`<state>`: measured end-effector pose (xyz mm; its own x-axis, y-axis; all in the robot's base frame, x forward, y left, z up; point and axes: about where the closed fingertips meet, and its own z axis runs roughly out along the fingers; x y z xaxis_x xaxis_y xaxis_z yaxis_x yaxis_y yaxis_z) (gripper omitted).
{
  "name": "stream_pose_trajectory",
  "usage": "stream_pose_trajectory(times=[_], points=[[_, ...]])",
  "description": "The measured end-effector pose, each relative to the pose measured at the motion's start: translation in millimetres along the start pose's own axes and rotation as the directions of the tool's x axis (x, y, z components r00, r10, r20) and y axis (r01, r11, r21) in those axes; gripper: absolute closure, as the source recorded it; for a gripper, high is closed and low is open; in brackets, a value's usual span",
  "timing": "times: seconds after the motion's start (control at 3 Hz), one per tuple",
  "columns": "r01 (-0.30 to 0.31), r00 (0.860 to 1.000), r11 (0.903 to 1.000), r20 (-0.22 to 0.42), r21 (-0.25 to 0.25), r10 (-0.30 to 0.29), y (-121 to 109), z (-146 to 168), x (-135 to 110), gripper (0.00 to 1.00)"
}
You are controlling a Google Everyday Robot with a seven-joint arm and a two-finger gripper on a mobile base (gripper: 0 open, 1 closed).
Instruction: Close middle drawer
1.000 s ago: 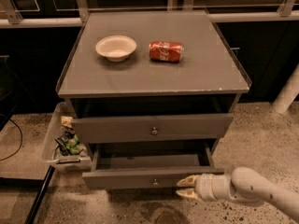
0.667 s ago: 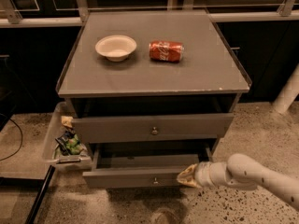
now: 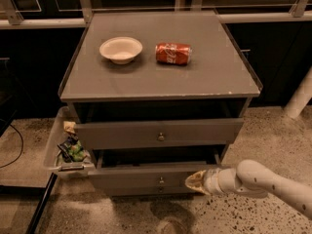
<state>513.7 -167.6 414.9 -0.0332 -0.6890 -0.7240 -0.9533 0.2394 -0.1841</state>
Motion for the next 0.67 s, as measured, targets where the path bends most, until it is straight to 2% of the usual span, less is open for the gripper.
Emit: stream_pose_trajectory(times=[0.67], points=[[0.0, 1.0, 1.0, 0.0, 0.0, 0.0, 0.0, 0.0, 0.0, 0.35]])
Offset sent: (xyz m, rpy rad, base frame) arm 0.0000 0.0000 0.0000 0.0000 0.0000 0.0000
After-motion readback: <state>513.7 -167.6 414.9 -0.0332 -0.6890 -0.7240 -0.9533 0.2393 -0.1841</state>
